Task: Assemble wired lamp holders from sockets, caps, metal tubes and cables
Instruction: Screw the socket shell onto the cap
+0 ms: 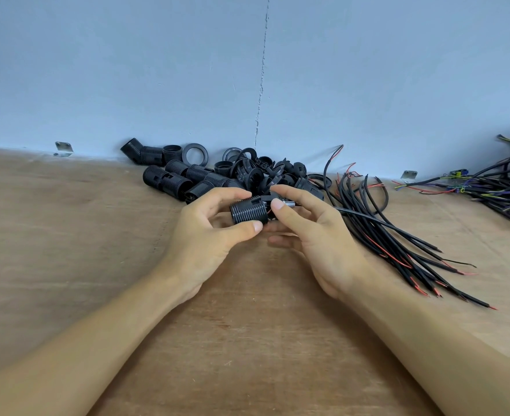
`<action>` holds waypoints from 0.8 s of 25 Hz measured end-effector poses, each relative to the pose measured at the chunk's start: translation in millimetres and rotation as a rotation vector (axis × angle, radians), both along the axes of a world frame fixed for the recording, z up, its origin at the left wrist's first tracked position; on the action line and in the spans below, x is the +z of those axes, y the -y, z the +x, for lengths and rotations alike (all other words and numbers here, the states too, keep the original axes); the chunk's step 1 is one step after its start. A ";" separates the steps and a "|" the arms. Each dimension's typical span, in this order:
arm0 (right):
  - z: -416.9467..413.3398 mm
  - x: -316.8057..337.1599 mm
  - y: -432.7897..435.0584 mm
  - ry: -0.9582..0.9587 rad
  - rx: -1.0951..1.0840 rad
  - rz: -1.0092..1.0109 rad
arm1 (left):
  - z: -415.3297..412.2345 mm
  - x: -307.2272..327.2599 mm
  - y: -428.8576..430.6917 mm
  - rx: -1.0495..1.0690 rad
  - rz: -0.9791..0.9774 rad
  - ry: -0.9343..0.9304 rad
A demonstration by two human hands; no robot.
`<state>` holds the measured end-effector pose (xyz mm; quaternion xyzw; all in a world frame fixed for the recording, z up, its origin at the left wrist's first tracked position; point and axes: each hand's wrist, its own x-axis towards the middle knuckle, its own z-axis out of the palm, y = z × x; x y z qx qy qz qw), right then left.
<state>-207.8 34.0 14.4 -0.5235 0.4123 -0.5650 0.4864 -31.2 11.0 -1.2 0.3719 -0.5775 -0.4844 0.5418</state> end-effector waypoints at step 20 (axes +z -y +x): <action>1.3 3.2 -0.1 -0.027 -0.046 0.011 | 3.0 7.2 2.0 -0.124 0.301 -0.198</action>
